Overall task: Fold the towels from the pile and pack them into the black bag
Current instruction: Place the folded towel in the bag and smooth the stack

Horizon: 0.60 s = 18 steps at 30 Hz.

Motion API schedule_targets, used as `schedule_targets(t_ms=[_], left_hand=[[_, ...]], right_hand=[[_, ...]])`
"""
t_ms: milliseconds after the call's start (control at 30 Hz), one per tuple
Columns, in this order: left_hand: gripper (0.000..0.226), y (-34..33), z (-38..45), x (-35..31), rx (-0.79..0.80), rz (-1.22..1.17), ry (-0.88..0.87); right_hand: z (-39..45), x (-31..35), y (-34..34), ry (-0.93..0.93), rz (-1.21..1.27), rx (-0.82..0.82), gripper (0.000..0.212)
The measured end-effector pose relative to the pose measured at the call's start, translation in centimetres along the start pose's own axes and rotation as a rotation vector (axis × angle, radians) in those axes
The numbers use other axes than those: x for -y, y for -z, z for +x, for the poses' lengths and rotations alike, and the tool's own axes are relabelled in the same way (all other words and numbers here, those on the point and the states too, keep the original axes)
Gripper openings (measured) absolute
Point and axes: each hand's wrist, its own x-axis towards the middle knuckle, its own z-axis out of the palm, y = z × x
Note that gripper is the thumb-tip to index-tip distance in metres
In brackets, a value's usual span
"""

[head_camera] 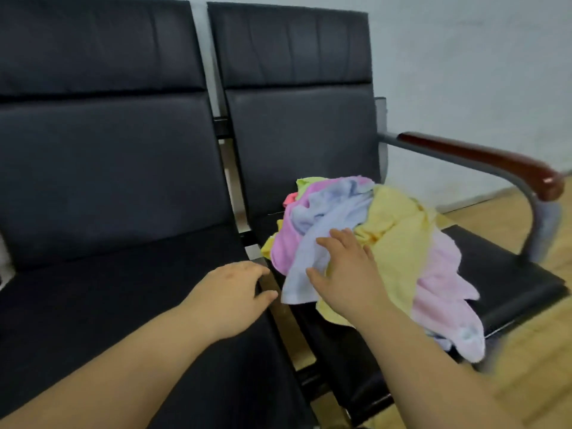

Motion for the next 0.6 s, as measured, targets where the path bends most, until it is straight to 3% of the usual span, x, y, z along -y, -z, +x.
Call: schedule_targets(t_ms=[167,300,367,433,500,600], left_hand=[[0.051,-0.8,4.7,-3.3,-0.005,-0.203,0.029],[0.045,-1.1,7.6,-5.4,-0.099,-0.414,0.086],[0.034,-1.4,8.4,-5.6,-0.131,-0.439,0.088],[0.019,-1.5,8.8,-5.6,-0.13,-0.494,0.068],[0.013,-1.4,8.8,-5.1,-0.064,-0.599,0.024],[0.012,-0.4,8.2,-4.0,0.187,-0.745,-0.02]], right_hand=[[0.9,-2.8,0.9,-0.095,0.186,-0.193,0.045],[2.0,-3.4,0.5,-0.184,0.258,-0.281,0.048],[2.5,-3.3,0.3,-0.216,0.255,-0.264,0.058],[3.0,-3.2,0.1,-0.233,0.251,-0.261,0.055],[3.2,-3.3,0.2,-0.242,0.274,-0.291,0.041],[3.1,-2.9,0.6,-0.258,0.387,-0.368,0.016]])
